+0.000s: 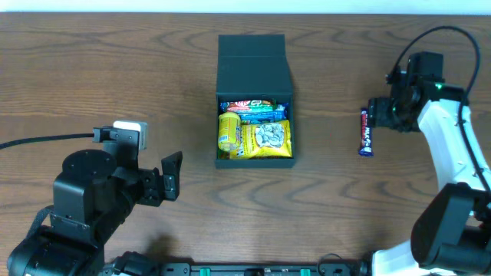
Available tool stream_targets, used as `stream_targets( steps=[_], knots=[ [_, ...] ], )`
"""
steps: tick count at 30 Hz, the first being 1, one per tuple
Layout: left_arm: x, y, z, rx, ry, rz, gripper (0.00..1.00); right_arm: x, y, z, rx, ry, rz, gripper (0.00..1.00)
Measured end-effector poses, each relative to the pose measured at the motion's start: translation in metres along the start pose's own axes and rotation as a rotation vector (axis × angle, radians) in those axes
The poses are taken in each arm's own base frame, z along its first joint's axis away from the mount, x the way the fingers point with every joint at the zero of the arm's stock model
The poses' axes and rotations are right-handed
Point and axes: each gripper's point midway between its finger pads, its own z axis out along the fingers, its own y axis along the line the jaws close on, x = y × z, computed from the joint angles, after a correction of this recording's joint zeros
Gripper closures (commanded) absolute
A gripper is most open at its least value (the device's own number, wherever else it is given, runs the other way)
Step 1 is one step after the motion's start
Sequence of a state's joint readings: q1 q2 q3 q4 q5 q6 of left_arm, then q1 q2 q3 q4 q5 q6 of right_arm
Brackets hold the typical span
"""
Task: Pack container
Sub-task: 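Grasp the dark blue Dairy Milk bar with the right gripper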
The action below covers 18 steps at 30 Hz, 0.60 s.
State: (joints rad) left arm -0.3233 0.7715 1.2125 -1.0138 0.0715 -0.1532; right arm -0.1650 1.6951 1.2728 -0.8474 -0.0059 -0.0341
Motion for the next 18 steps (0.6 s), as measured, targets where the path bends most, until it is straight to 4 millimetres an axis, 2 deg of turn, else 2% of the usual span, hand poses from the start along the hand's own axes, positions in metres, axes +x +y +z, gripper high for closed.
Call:
stream_targets(
  steps=[11, 18],
  knots=[
    [0.0, 0.0, 0.0, 0.0, 0.0, 0.0, 0.05, 0.018, 0.011, 0.043, -0.056, 0.082, -0.003, 0.3],
    [0.0, 0.0, 0.0, 0.0, 0.0, 0.0, 0.05, 0.026, 0.017, 0.064, -0.065, 0.131, -0.018, 0.33]
  ],
)
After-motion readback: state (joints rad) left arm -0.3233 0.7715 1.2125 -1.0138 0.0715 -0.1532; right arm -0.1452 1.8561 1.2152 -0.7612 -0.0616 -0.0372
